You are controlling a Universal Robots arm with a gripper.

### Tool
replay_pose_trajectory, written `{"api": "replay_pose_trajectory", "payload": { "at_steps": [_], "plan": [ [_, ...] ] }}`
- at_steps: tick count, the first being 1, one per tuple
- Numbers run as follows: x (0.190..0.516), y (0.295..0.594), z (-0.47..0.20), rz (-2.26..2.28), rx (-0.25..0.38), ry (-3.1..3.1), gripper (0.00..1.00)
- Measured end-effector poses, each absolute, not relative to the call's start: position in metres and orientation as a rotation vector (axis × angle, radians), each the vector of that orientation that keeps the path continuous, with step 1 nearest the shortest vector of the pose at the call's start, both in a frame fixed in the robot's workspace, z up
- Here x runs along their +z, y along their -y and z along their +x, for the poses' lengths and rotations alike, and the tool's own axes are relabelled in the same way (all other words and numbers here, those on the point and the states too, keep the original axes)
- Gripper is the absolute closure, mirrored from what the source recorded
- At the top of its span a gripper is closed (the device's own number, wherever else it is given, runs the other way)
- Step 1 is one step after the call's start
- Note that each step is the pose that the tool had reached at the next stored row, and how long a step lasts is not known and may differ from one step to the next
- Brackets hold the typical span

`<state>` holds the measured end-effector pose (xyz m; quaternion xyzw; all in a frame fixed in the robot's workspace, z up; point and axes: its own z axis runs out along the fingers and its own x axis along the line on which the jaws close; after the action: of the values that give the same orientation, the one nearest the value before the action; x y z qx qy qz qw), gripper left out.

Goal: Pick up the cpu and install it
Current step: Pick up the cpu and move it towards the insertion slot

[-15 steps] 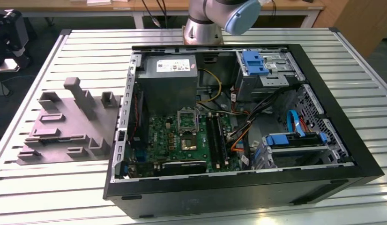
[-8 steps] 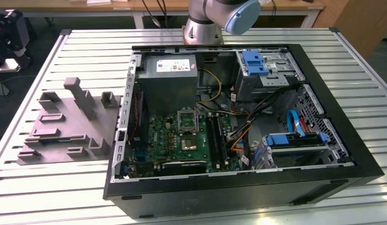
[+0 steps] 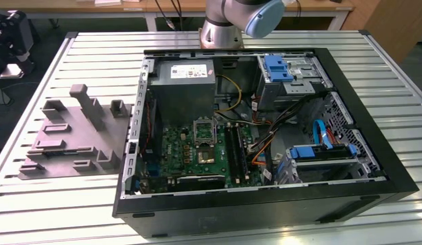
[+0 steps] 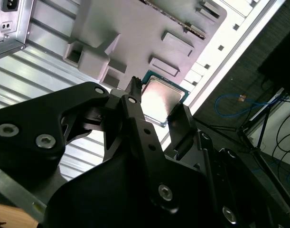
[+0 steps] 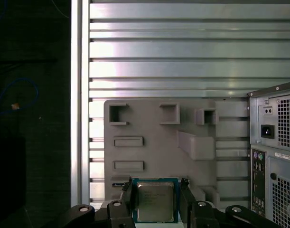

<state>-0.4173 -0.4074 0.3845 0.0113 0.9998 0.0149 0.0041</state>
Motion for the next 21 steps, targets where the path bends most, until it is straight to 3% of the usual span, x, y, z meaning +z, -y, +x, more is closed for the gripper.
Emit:
{"api": "replay_pose_trajectory", "payload": {
  "at_steps": [21],
  "plan": [
    [0.3846,0.4074,-0.4127,0.035,0.047,-3.133,0.53]
  ]
}}
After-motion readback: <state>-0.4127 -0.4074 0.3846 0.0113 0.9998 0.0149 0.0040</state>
